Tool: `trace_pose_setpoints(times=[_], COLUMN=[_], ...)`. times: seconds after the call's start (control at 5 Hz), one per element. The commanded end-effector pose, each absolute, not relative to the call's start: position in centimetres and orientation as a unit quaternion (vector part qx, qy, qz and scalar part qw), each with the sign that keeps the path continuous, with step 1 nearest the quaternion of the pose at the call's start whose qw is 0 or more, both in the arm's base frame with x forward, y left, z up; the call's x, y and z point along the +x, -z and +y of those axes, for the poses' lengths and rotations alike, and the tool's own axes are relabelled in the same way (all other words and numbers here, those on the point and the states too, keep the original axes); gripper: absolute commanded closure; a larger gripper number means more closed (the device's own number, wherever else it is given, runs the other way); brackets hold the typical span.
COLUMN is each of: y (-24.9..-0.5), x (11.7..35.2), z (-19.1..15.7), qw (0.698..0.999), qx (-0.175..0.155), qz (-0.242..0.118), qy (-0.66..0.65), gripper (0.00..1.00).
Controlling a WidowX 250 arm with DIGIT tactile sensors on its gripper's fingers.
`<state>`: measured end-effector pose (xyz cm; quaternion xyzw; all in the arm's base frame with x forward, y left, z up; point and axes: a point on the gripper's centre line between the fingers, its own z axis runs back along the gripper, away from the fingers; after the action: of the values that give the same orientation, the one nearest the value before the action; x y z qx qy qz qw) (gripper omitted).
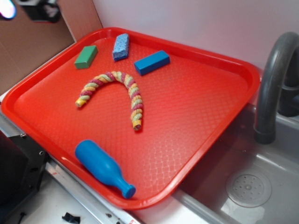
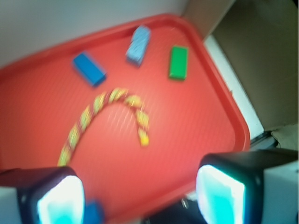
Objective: Grab the blue sponge.
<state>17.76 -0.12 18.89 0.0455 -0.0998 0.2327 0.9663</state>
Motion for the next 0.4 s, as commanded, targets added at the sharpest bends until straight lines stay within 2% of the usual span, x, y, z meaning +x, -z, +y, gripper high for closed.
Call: trace_pose_setpoints(times=[0.0, 0.2], y=[-16.1, -14.9], x=[23.1, 24.4], z=[3.8, 4.8], qw=[0.920, 0.904], qx=[0.065, 0.074], qz=[-0.159, -0.185], qy=[-0.354, -0.379], gripper=[0.00, 0.00])
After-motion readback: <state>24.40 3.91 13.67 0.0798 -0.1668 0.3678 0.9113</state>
